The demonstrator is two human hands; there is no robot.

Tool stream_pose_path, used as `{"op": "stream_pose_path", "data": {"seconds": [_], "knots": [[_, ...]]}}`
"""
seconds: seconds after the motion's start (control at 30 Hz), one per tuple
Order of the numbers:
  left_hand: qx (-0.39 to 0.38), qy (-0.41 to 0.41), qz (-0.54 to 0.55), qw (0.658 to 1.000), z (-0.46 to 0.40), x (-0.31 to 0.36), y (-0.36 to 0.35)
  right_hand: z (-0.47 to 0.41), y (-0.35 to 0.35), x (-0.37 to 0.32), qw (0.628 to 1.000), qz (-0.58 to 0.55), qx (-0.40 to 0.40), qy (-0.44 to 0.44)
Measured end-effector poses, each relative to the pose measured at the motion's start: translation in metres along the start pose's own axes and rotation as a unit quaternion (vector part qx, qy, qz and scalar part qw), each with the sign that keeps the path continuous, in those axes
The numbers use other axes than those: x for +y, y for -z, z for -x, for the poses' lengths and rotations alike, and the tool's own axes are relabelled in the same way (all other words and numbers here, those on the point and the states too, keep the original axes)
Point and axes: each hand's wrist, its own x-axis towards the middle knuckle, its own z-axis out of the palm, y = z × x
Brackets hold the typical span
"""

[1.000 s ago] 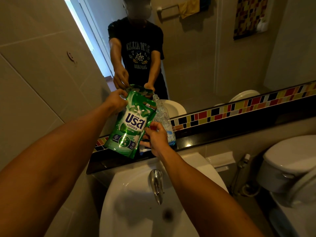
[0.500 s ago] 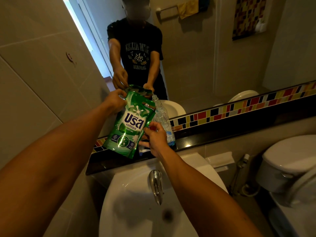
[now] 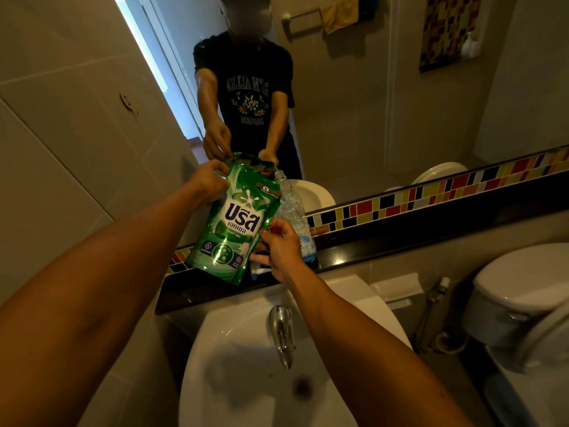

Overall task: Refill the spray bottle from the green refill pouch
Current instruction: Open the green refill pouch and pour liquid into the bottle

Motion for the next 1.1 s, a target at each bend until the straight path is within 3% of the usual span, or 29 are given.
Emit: {"op": "stream_pose_path", "data": {"seconds": [0.47, 1.1], "knots": [[0.020, -0.014, 0.000, 1.000, -0.0013, -0.0001, 0.0010, -0.0033, 0.0010, 0.0030, 1.000, 0.002, 0.001, 0.005], [-0.012, 0.002, 0.000, 1.000, -0.0045, 0.0031, 0.0047, -0.0033, -0.0010, 0.0015, 1.000, -0.008, 0.003, 0.002]]}}
